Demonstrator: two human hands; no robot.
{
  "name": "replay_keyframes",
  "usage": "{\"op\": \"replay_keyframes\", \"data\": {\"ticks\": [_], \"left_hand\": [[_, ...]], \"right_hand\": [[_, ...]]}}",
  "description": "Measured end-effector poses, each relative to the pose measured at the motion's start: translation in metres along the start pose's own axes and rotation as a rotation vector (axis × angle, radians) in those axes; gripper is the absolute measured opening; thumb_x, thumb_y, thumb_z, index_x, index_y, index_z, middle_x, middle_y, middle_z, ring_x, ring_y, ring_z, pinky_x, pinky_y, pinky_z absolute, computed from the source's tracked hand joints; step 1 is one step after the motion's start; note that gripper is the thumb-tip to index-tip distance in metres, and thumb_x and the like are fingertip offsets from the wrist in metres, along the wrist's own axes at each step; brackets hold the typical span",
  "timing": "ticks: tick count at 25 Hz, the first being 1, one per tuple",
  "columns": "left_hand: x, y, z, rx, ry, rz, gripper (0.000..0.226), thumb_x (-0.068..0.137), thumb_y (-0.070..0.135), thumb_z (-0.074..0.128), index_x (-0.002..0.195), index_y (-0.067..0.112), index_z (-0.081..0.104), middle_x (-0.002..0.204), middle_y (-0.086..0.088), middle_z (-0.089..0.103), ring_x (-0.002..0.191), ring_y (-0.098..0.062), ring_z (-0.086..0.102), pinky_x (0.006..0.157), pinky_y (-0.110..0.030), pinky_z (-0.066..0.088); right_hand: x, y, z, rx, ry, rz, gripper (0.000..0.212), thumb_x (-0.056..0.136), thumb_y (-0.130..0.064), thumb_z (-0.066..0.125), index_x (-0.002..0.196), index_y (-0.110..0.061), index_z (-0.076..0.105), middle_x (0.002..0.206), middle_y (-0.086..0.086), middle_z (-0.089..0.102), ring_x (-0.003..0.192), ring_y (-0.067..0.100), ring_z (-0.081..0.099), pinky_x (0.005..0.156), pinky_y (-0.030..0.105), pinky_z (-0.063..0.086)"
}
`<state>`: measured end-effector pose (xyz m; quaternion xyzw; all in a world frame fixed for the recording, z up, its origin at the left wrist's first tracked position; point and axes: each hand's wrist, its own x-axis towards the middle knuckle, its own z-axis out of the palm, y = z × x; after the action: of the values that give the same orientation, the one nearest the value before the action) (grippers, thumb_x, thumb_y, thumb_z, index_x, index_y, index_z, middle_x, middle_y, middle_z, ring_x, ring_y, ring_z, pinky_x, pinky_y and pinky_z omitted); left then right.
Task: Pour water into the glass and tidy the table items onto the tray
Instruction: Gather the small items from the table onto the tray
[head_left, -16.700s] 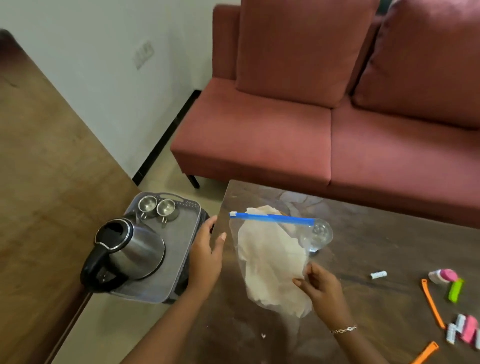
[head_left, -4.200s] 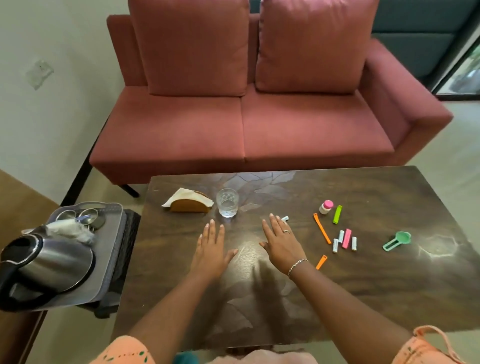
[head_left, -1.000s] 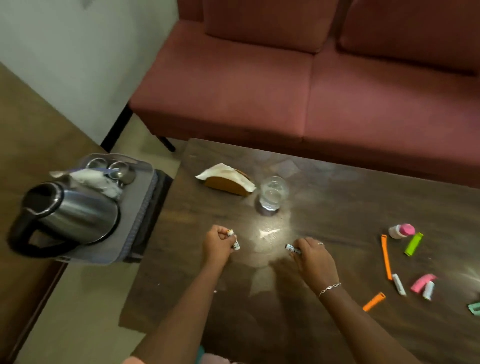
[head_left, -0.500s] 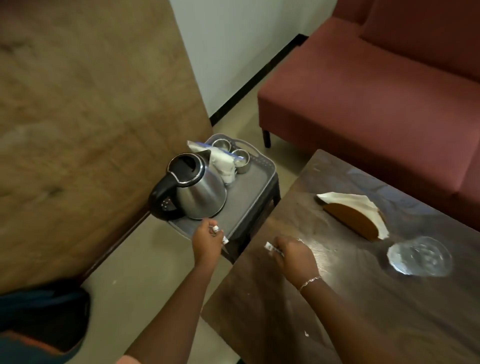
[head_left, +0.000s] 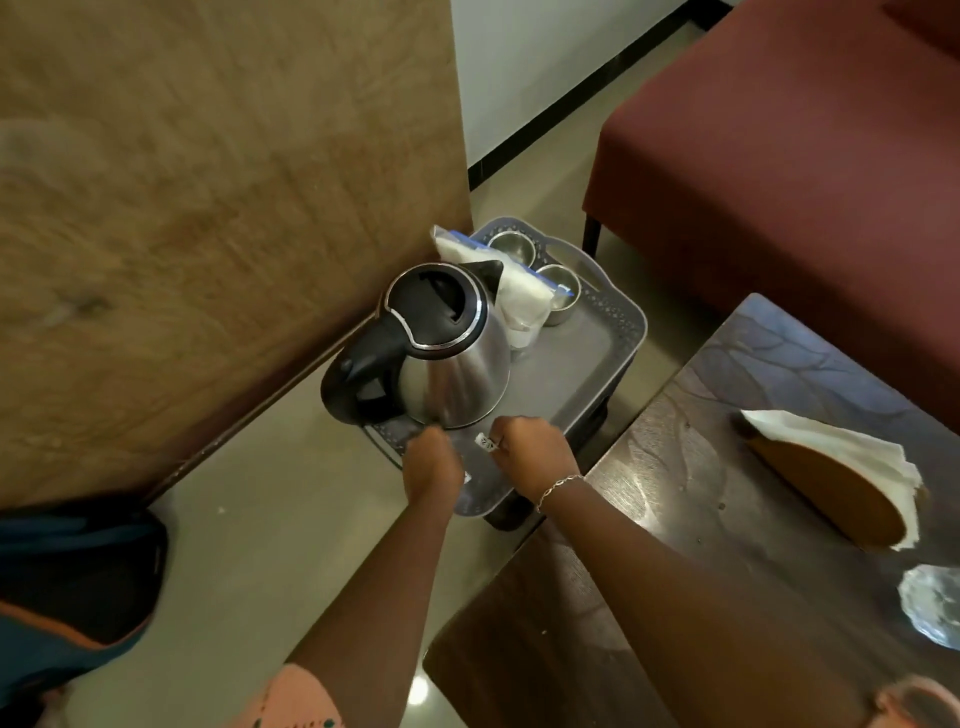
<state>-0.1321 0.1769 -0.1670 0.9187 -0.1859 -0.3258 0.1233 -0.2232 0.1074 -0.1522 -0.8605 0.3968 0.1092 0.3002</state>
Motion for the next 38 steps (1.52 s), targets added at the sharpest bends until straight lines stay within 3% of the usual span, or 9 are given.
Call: {"op": "replay_keyframes", "data": {"ticks": [6,14,22,26,30,35,38], "left_hand": [[0.014,0.008,0.01,0.079,-0.039,-0.067,0.028,0.091,0.003,0.049,0.117,-0.004,0.056,0.124,-0.024,0.058,0.118,-0.037,0.053,0.09,-0.039,0.046],[0.022,0.011,0.001,0.088,-0.138,-0.157,0.04,0.095,0.026,0.046,0.122,-0.003,0.054,0.13,-0.022,0.055,0.12,-0.036,0.051,0.091,-0.039,0.045],[-0.011,0.007,0.007,0.423,-0.113,0.176,0.026,0.092,0.003,0.042,0.111,0.006,0.06,0.118,-0.014,0.063,0.108,-0.029,0.059,0.083,-0.034,0.047],[-0.016,0.006,0.01,0.432,-0.1,0.177,0.026,0.091,0.003,0.046,0.115,0.005,0.058,0.126,-0.014,0.053,0.112,-0.028,0.054,0.089,-0.032,0.045],[-0.014,0.003,0.011,0.413,-0.077,0.2,0.027,0.09,0.005,0.05,0.116,0.004,0.057,0.128,-0.014,0.048,0.114,-0.029,0.052,0.092,-0.034,0.044],[-0.01,-0.003,0.012,0.429,-0.11,0.276,0.036,0.088,0.0,0.047,0.123,0.007,0.051,0.124,-0.017,0.053,0.114,-0.033,0.052,0.092,-0.038,0.043],[-0.01,-0.003,0.016,0.435,-0.156,0.317,0.052,0.089,0.003,0.047,0.137,0.02,0.038,0.129,-0.018,0.045,0.114,-0.035,0.05,0.092,-0.04,0.042]], "right_hand": [[0.03,-0.003,0.026,-0.153,-0.147,-0.051,0.021,0.085,-0.015,0.056,0.101,-0.002,0.06,0.104,0.022,0.064,0.097,0.041,0.06,0.08,0.041,0.049],[0.035,-0.009,0.032,-0.171,-0.213,-0.058,0.02,0.083,-0.003,0.051,0.099,-0.003,0.064,0.104,0.023,0.065,0.097,0.039,0.061,0.078,0.039,0.048],[0.022,0.0,0.022,-0.257,-0.256,-0.166,0.023,0.088,-0.009,0.046,0.103,-0.006,0.063,0.105,0.018,0.065,0.1,0.035,0.06,0.081,0.04,0.05],[0.014,0.004,0.02,-0.326,-0.251,-0.23,0.021,0.09,-0.008,0.045,0.103,-0.006,0.061,0.105,0.015,0.064,0.101,0.032,0.058,0.079,0.042,0.05],[0.004,0.01,0.015,-0.299,-0.127,-0.277,0.023,0.087,-0.008,0.049,0.108,-0.007,0.058,0.107,0.012,0.06,0.104,0.03,0.051,0.079,0.037,0.047],[-0.016,0.035,0.009,-0.194,0.129,-0.259,0.037,0.08,0.001,0.047,0.115,-0.004,0.058,0.123,0.015,0.055,0.124,0.033,0.041,0.102,0.035,0.034],[-0.03,0.043,0.007,-0.138,0.349,-0.266,0.037,0.064,0.011,0.065,0.099,0.0,0.067,0.11,0.022,0.065,0.114,0.04,0.056,0.093,0.043,0.048]]}}
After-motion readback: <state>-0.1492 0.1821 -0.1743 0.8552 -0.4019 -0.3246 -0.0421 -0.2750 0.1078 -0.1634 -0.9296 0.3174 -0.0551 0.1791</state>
